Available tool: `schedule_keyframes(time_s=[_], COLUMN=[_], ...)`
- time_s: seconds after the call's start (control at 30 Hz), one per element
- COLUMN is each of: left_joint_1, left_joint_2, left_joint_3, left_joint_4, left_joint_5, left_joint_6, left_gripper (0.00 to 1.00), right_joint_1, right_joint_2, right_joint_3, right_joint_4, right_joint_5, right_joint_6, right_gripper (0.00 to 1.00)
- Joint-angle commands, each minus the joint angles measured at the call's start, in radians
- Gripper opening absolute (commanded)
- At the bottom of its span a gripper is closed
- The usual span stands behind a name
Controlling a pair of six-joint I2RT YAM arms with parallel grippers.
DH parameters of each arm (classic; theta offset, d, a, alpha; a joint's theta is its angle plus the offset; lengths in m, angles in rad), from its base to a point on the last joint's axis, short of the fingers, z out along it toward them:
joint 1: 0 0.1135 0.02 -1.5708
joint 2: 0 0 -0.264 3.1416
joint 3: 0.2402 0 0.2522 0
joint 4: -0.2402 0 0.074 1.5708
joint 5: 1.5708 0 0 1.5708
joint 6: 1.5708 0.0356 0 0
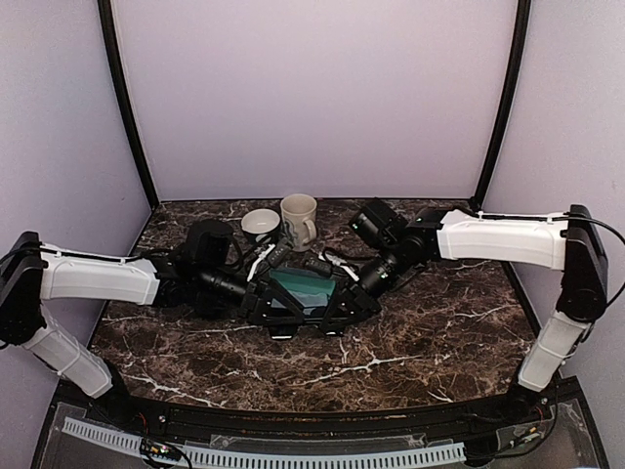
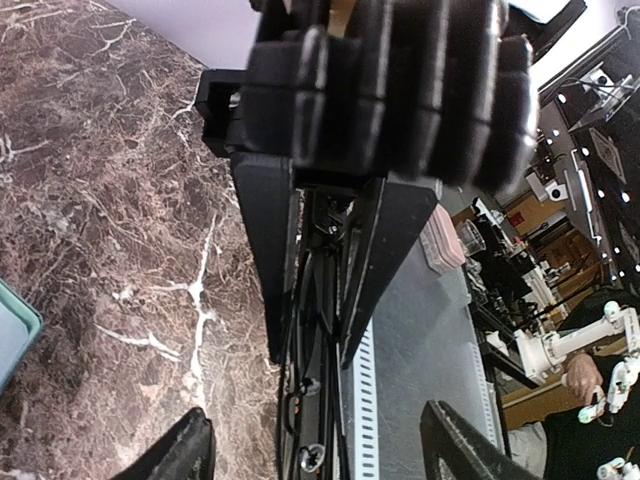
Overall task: Organize the sunglasses
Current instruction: Pass from the right arm to the left
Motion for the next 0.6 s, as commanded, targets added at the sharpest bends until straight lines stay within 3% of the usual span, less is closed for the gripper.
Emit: schedule_keyframes(time_s=[0.0,0.3,0.43,0.57], left_joint_1=[-0.001,-0.003,-0.006,-0.014], left_joint_2=[0.018,0.088,0.089,0.092], left_joint_3=[0.024,0.029,0.009,0.004], left_joint_4=[0.028,0.074,0.142,0.152], left_joint_5=[0.052,0.122,0.149,0.152], left_joint_6=[-0.029,-0.096,-0.136,-0.138], left_gripper=[0.68,0.45,0.42,0.46], right_joint_1=[0.011,0.011,0.011,0.011], right_joint_2=[0.012,0.016,0.013,0.014], right_joint_3=[0.045,0.039,0.013,0.002], right_joint_4=[-0.008,0.024,0.047,0.066], right_joint_5=[-0.039,-0.062,-0.072,-0.080], right_joint_6=[-0.033,-0.018,-0.004,0.008], right_gripper=[0.23,0.22,0.20,0.20])
